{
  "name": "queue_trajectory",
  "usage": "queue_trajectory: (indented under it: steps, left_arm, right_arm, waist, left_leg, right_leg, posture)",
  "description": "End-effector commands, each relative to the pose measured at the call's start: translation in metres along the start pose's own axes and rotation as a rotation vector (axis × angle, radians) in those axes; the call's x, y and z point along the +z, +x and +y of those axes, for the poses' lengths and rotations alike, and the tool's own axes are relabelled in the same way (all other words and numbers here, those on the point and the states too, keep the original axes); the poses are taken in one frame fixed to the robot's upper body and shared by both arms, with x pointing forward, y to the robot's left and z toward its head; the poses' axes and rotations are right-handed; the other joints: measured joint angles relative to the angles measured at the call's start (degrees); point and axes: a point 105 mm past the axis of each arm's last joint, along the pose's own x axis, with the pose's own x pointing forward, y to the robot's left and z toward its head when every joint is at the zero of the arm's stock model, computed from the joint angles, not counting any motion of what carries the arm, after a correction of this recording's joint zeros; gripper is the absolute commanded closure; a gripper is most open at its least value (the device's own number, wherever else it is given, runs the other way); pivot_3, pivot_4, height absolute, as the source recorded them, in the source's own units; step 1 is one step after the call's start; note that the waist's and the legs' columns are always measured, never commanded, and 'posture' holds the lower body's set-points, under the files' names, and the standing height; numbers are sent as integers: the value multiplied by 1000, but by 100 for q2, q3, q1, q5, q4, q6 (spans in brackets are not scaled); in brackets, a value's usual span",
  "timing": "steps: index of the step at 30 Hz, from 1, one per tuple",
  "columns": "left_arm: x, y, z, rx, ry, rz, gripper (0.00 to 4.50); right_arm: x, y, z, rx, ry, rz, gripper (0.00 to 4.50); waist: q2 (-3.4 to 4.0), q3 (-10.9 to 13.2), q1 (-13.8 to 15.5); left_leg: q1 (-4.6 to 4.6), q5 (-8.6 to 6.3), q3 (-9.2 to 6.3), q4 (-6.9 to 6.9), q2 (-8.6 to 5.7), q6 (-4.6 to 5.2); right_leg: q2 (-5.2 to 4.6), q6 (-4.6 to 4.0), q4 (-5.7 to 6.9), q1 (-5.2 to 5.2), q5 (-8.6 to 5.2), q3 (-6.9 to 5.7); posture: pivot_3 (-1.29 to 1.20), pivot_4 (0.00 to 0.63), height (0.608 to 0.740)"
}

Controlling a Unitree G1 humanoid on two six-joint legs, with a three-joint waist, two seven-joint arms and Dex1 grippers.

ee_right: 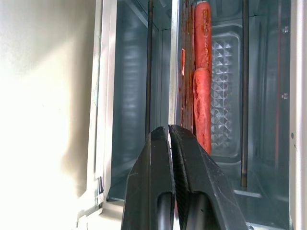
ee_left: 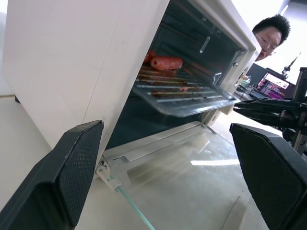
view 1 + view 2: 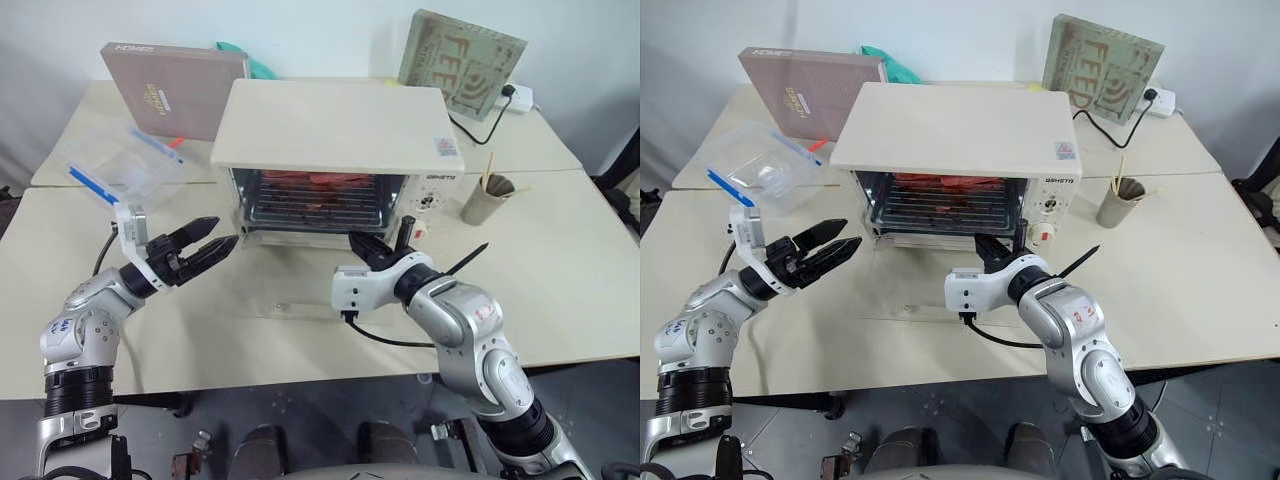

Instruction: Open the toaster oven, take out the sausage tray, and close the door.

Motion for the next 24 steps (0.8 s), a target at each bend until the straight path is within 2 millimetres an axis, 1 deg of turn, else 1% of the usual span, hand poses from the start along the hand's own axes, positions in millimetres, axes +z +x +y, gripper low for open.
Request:
queue_trajectory:
  steps: [1,4,7,11,17,18,24]
  left_arm:
    - [7,3,-3,-22,28,-6,0]
    - [7,2,-3,-21,30,-7,0]
    - [7,2,-2,-18,31,-8,0]
    - [8,2,-1,-14,31,-10,0]
    - [6,3,-1,-13,29,-16,0]
    - [6,3,-1,-13,28,-17,0]
    - [4,4,-1,-15,26,-21,0]
  right_arm:
    - [0,-1,-10,-49,-8,1,4366]
    - [1,2,-11,-50,-6,3,4366]
    - [0,2,-11,-40,12,14,3777]
    - [7,0,-12,-34,9,-17,2453]
    - [14,-1,-16,-40,4,-41,446]
    - [13,-2,-16,-36,8,-38,183]
    - [10,0,-12,-10,30,-29,183]
  waist:
    - [0,0,2]
    - [0,0,2]
    - [0,0,2]
    - [0,0,2]
    - [1,1,-3]
    - [1,1,-3]
    - [1,1,2]
  left_leg:
    - [0,0,0,0,0,0]
    - [0,0,0,0,0,0]
    - [0,0,0,0,0,0]
    - [0,0,0,1,0,0]
    - [-1,0,0,2,0,0]
    - [-1,0,0,2,0,0]
    - [0,0,0,2,0,0]
  right_leg:
    - [0,0,0,0,0,0]
    - [0,0,0,0,0,0]
    - [0,0,0,0,0,0]
    - [0,0,0,0,0,0]
    - [0,0,0,0,0,1]
    - [0,0,0,0,0,1]
    - [0,0,2,0,0,1]
  posture:
    - [0,150,740]
    - [0,150,740]
    - [0,150,740]
    - [0,150,740]
    - [0,150,740]
    - [0,150,740]
    - [0,150,740]
